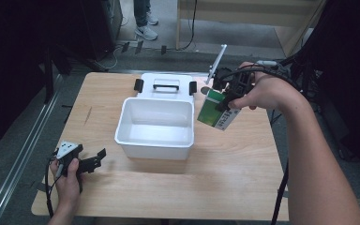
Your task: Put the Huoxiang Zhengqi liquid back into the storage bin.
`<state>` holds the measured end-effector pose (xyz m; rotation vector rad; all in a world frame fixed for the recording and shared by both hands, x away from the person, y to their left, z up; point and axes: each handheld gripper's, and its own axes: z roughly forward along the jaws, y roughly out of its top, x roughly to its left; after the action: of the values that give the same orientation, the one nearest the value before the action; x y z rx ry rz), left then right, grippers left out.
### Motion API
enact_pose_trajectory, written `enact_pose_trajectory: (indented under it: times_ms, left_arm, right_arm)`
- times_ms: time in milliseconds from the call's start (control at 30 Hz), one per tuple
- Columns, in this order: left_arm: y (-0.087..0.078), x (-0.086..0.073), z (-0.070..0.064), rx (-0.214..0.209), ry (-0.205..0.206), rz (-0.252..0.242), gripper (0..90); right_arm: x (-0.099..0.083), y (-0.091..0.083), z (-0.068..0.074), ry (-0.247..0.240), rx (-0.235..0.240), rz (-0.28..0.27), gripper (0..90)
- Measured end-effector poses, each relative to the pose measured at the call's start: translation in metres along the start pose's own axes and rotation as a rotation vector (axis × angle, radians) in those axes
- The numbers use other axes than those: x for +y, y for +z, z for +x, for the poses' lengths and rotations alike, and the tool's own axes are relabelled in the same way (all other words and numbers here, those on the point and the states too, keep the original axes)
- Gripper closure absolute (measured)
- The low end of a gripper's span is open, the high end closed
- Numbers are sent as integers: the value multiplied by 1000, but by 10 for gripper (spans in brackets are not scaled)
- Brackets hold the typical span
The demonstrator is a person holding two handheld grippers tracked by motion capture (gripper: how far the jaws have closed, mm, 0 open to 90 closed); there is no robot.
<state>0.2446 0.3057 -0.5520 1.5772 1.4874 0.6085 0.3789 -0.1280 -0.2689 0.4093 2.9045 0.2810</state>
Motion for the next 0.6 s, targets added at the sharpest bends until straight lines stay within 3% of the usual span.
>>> enact_pose_trajectory:
  times_ms: [600]
  left_arm:
    - [0,0,1,-4,1,4,21]
  right_arm:
    - [73,1,12,-97,37,17,644]
